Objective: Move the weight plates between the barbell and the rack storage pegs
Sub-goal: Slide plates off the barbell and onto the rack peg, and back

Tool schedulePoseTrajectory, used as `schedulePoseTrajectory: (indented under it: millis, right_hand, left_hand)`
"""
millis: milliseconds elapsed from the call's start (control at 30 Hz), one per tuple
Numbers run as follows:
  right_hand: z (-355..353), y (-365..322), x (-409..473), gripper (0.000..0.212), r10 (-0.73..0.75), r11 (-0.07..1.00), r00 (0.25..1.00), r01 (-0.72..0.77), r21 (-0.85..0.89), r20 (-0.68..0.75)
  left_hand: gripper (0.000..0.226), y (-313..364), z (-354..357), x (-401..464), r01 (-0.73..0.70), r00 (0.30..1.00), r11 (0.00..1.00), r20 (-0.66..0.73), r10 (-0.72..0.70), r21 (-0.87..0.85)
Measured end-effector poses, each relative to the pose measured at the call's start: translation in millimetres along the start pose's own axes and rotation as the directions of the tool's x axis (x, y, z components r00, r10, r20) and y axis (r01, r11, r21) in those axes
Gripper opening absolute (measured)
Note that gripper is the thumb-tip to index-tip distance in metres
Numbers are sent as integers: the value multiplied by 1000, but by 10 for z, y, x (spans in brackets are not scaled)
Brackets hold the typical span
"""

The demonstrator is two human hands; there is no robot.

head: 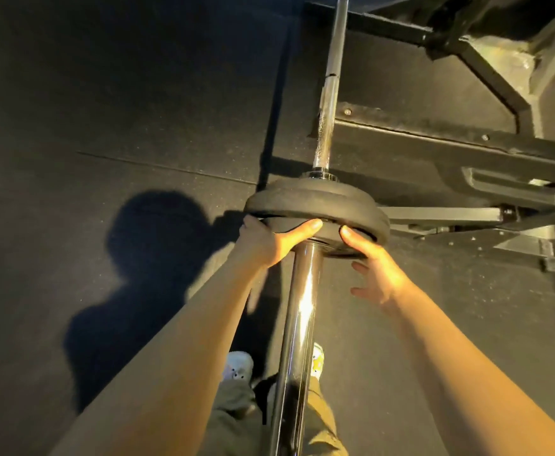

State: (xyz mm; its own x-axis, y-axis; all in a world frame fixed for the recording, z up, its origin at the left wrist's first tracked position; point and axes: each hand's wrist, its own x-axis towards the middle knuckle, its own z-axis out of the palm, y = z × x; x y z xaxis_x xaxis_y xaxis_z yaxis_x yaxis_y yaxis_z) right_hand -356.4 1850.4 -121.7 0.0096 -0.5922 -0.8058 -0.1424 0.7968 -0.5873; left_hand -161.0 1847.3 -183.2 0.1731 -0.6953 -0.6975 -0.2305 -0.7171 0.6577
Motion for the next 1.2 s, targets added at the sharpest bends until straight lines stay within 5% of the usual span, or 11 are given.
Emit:
schedulePoseTrajectory:
  millis: [100,300,467,633,767,833,900,1000,1200]
  right_hand:
    - [47,36,13,113,-31,999,999,32,41,-28]
    - [187,149,20,147,-134,991,973,136,-2,-190]
    - [257,174,-47,156,-171,984,962,155,-91,-214]
    - [182,160,-81,136,-109,984,977,80,-162,-181]
    - [-28,148,-160,139,2,966,997,-21,-257,-74]
    - [-170,210,-169,111,57,974,998,-48,-221,33]
    - [-265,338,-147,93,84,990,988,-68,-120,133]
    - [-267,520,-97,112,72,997,977,-74,-1,203]
    - [-245,445,-146,75,-181,976,982,186,-109,53]
  left_hand:
    - [132,116,-99,-160,-62,990,992,122,76,-113]
    - [92,-19,-123,-242,-14,976,993,214,40,-120]
    - [96,-185,-140,-333,20,978,988,209,13,-152]
    - [73,-70,-88,-439,-186,969,973,139,205,-137]
    - [73,-175,-77,-496,-353,916,881,-73,393,315]
    - [63,-228,-59,-563,-475,817,783,-130,562,401]
    - [64,-295,27,-569,-547,772,760,-139,620,350]
    - [71,-357,171,-508,-557,773,786,-177,609,269]
    - [62,-407,118,-439,-675,714,715,-87,695,182]
